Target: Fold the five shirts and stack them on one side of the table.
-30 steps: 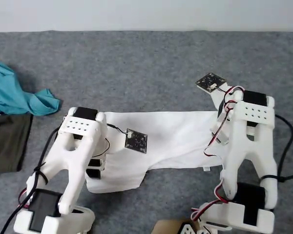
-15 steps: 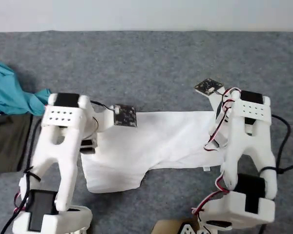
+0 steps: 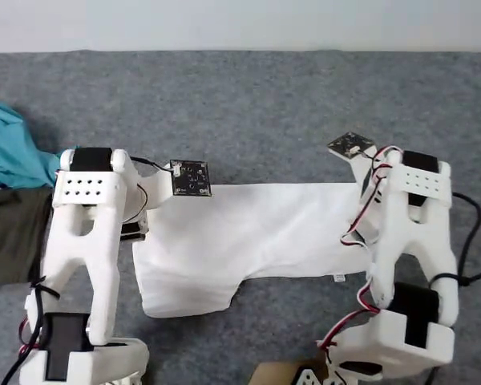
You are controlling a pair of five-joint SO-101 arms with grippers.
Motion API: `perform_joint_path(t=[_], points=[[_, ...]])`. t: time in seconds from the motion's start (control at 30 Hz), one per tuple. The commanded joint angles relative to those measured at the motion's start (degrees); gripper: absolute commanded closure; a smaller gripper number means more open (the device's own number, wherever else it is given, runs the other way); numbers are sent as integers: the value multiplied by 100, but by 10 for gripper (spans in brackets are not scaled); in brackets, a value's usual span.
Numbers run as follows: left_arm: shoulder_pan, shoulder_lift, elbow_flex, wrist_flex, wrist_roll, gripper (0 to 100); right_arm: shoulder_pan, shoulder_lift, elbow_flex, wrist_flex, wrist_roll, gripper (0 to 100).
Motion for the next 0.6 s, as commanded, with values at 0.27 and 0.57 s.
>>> perform_joint_path(t=[0.27,0.57], points=[[-44,-79,-215,70,53,917,171,-22,-35,189,62,983],[-18,-44,-207,26,281,917,180,-22,-35,400,53,935]])
